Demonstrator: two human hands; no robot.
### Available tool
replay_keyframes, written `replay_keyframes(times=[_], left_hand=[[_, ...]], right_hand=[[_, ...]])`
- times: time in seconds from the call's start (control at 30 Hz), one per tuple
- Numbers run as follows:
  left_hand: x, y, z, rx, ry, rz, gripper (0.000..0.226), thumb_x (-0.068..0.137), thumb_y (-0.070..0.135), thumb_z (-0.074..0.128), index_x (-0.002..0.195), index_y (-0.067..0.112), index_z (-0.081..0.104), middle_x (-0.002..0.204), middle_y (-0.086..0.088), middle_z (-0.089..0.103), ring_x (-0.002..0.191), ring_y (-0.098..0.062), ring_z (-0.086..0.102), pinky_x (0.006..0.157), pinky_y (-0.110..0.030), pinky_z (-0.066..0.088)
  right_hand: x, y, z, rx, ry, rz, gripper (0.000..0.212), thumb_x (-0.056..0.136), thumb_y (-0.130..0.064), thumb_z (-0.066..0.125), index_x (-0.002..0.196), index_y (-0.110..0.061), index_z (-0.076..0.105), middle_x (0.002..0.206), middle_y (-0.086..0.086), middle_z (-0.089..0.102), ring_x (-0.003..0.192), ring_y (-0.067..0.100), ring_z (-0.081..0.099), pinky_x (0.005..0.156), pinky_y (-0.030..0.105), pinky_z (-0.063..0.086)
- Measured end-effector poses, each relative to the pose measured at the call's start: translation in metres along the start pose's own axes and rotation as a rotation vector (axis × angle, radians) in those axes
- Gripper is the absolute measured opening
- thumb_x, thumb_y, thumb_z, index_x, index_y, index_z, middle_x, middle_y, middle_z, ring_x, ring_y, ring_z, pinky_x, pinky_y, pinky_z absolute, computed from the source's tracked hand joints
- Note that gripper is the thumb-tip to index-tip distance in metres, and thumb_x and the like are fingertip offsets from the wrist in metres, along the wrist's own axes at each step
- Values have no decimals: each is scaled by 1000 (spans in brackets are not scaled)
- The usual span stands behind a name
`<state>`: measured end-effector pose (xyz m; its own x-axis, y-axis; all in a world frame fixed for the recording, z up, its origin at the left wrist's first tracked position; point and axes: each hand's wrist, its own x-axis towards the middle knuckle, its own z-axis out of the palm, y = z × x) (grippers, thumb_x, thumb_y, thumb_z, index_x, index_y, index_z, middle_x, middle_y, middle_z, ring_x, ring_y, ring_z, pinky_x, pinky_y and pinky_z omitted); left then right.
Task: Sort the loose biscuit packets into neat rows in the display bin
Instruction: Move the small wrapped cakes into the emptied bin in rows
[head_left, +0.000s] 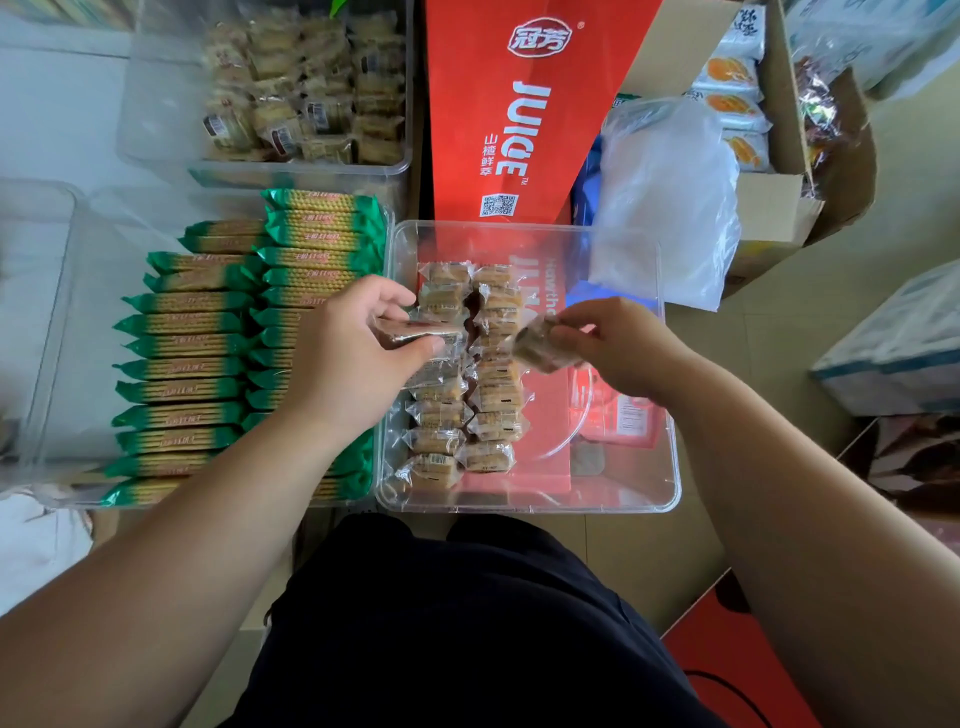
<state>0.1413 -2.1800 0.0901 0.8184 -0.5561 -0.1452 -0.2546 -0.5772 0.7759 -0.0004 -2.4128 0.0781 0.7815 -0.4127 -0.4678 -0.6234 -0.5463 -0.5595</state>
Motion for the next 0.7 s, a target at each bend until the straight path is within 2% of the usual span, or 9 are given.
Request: replay_keyframes(times=[0.1, 0.27, 0.33, 0.4, 0.47, 0.53, 0.6, 0.63, 0.7], left_hand=[[10, 4, -2, 1, 1, -1, 46, 71, 30, 93, 110, 27, 67, 95, 16, 67, 77, 0, 60, 67, -19, 47], [24, 6, -3, -12, -9, -12, 47, 71, 31, 92, 110, 31, 65, 92, 18, 67, 77, -7, 65, 71, -30, 56], [27, 7, -3, -32, -6, -5, 44, 73, 30, 91, 108, 33, 64, 90, 20, 66, 75, 1, 64, 68, -22, 54], [29, 9, -3, -53, 5, 18, 41, 75, 29, 89, 106, 34, 64, 90, 22, 64, 74, 9, 61, 63, -8, 46], [31, 10, -2, -66, 21, 36, 38, 78, 27, 87, 107, 33, 63, 91, 25, 63, 78, 15, 60, 65, -3, 41], [33, 10, 0, -83, 31, 31, 37, 82, 25, 84, 110, 32, 62, 93, 25, 62, 81, 16, 60, 66, -2, 41], [36, 9, 1, -74, 37, 30, 37, 85, 26, 81, 116, 29, 60, 96, 25, 61, 83, 15, 61, 67, -3, 42], [37, 9, 0, -65, 40, 32, 38, 87, 28, 80, 119, 28, 60, 97, 25, 61, 83, 13, 62, 67, -4, 43], [41, 9, 0, -61, 44, 33, 39, 88, 29, 78, 122, 29, 58, 99, 20, 63, 84, 4, 64, 71, -16, 50]], right_hand=[[28, -3, -4, -94, 120, 16, 24, 102, -26, 56, 108, -13, 75, 102, 7, 69, 92, 28, 61, 74, 34, 45], [75, -13, -17, -221, 221, 6, 27, 102, -28, 52, 100, -12, 74, 91, 6, 65, 84, 27, 58, 69, 30, 37], [86, -13, -19, -329, 215, 16, 26, 101, -29, 52, 102, -14, 73, 79, -1, 52, 82, 28, 58, 67, 29, 34], [91, -10, -16, -390, 207, 2, 23, 100, -24, 53, 109, -16, 72, 72, -6, 40, 70, 24, 53, 62, 27, 33], [94, -8, -9, -375, 246, -20, 24, 100, -18, 52, 112, -17, 72, 82, -2, 48, 68, 22, 52, 63, 27, 36], [97, -3, 0, -410, 294, -58, 23, 99, -12, 54, 107, -14, 74, 96, 7, 60, 76, 29, 62, 65, 28, 43], [98, 5, 13, -452, 309, -134, 21, 95, -4, 59, 100, -16, 75, 102, 8, 67, 75, 30, 68, 64, 31, 53], [97, 9, 19, -453, 314, -154, 20, 93, -2, 62, 98, -17, 75, 101, 7, 68, 72, 30, 68, 62, 30, 52], [96, 17, 28, -392, 344, -118, 17, 93, -2, 63, 98, -14, 74, 97, 8, 68, 72, 32, 67, 61, 27, 43]])
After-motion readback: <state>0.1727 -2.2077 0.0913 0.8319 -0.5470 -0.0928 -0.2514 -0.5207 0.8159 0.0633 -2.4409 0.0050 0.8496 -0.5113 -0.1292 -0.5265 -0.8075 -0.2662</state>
